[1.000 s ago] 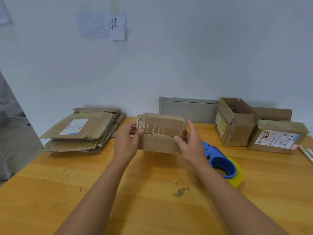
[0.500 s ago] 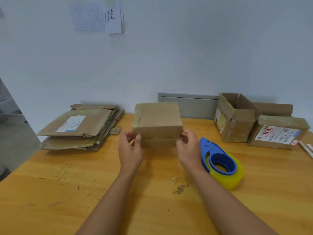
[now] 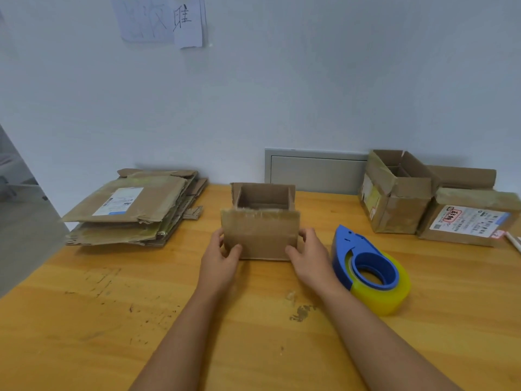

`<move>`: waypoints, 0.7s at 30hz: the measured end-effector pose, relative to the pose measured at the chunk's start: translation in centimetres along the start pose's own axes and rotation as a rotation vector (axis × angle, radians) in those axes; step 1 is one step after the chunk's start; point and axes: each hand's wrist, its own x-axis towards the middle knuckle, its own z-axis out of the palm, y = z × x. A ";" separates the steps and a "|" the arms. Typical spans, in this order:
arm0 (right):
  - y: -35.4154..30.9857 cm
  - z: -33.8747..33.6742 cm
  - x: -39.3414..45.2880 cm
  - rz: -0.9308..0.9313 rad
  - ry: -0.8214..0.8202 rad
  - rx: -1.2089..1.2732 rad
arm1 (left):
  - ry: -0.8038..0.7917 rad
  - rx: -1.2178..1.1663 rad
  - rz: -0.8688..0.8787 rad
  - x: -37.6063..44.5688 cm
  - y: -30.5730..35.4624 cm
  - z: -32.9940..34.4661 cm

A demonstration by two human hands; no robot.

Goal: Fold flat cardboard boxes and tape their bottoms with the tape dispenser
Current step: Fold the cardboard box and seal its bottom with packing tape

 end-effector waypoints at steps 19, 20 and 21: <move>-2.0 -10.6 -1.1 -0.223 0.129 0.294 | 0.004 -0.121 0.335 -2.4 8.7 5.1; -1.4 -12.1 -1.5 -0.221 0.157 0.302 | -0.024 -0.128 0.360 -2.9 9.6 6.5; -0.6 -13.7 -2.0 -0.216 0.186 0.328 | -0.056 -0.131 0.383 -3.4 10.5 7.8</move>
